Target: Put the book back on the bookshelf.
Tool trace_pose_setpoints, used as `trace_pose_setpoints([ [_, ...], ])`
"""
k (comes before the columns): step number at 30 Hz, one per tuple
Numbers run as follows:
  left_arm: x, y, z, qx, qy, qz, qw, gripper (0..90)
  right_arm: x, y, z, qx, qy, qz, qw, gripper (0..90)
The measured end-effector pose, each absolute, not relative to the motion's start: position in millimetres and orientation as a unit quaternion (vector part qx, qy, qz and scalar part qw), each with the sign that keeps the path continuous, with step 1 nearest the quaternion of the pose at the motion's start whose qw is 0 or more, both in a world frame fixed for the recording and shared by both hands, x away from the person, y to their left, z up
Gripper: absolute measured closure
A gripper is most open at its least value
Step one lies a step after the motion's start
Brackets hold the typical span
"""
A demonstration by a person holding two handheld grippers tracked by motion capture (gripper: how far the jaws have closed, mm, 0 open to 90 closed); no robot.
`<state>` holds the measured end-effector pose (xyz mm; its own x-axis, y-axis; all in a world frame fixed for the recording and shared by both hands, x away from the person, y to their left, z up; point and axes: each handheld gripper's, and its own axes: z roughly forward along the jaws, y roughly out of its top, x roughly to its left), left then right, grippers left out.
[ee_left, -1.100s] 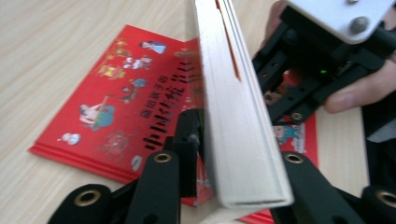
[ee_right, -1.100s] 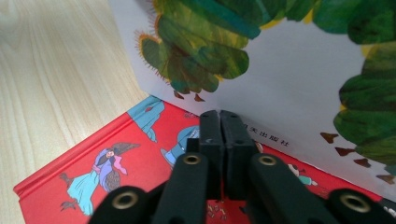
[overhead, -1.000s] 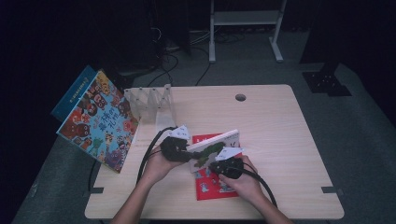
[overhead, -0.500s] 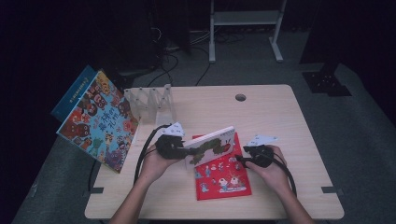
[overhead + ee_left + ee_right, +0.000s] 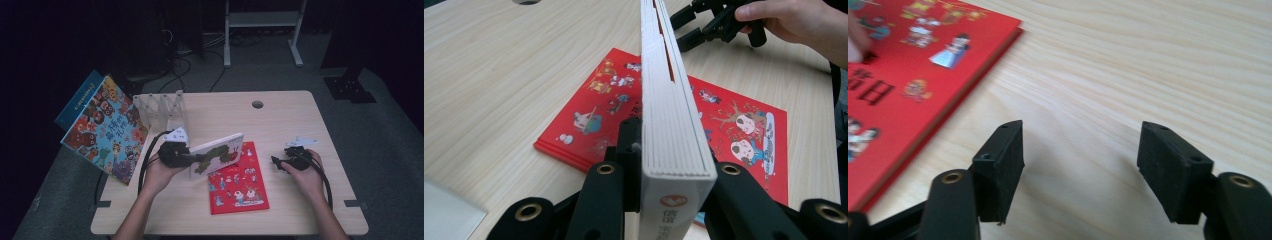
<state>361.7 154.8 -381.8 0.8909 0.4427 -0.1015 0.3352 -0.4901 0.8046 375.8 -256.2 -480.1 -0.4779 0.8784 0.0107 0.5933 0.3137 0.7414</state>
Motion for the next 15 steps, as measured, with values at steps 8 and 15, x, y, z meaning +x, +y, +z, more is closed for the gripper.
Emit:
trace_pose_setpoints([
  [8, 358.0, 176.5, -374.9, 0.852, 0.247, 0.071, 0.455, 75.3, 380.8, -262.0, -485.5, 0.473, 0.779, 0.355, 0.209, 23.9],
  [15, 353.3, 194.1, -371.7, 0.847, 0.262, 0.081, 0.456, 75.3, 382.1, -261.1, -485.7, 0.478, 0.778, 0.35, 0.208, 20.2],
])
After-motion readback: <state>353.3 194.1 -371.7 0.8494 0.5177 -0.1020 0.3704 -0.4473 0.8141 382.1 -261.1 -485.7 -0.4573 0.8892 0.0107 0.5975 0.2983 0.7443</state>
